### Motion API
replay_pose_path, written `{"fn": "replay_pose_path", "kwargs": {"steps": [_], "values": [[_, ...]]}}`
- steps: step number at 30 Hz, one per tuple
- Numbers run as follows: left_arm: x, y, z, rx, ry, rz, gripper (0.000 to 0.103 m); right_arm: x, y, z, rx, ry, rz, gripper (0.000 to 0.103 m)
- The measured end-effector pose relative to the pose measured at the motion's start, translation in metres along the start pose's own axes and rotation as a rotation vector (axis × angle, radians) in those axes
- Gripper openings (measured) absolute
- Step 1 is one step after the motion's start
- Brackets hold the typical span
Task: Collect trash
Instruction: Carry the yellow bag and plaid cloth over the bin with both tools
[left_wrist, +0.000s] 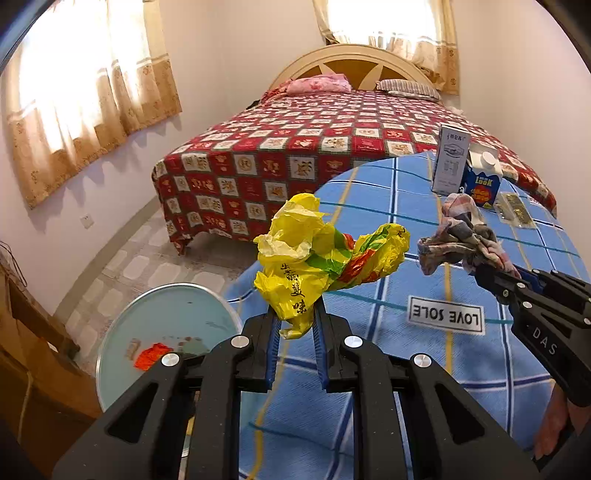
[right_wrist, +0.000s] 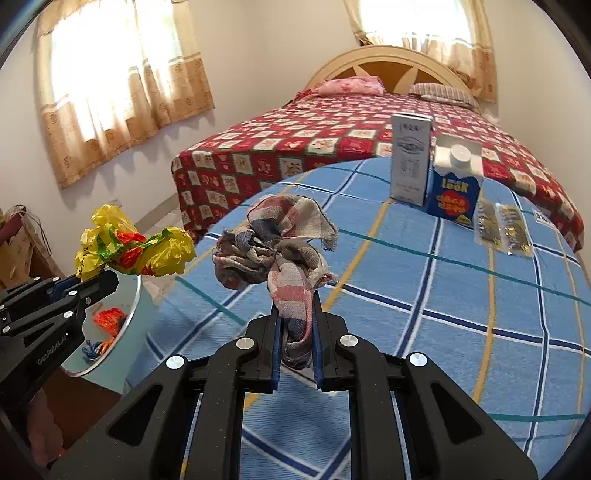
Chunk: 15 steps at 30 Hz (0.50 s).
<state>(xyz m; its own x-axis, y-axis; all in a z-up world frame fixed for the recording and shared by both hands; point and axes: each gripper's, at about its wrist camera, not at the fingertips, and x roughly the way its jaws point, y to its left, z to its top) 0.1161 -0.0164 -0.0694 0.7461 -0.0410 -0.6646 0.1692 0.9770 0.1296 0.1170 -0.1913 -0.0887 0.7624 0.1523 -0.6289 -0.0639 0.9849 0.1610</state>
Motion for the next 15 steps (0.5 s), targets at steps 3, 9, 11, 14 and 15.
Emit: {"fn": "replay_pose_path", "kwargs": {"steps": [3,9,11,14,15], "values": [[-0.004,0.008,-0.003,-0.003,-0.005,0.02,0.016,-0.002,0.01,-0.001,-0.016,-0.003,0.008,0.014],[-0.012,0.026,-0.01,-0.015,-0.013,0.054,0.016,-0.003,0.027,0.0,-0.047,-0.004,0.024,0.014],[-0.014,0.032,-0.012,-0.016,-0.013,0.062,0.016,-0.003,0.03,0.001,-0.054,-0.004,0.028,0.014],[-0.016,0.041,-0.015,-0.017,-0.014,0.079,0.016,-0.001,0.041,0.001,-0.071,-0.001,0.038,0.014],[-0.017,0.044,-0.017,-0.018,-0.013,0.084,0.016,0.0,0.046,0.001,-0.081,0.002,0.044,0.014]]}}
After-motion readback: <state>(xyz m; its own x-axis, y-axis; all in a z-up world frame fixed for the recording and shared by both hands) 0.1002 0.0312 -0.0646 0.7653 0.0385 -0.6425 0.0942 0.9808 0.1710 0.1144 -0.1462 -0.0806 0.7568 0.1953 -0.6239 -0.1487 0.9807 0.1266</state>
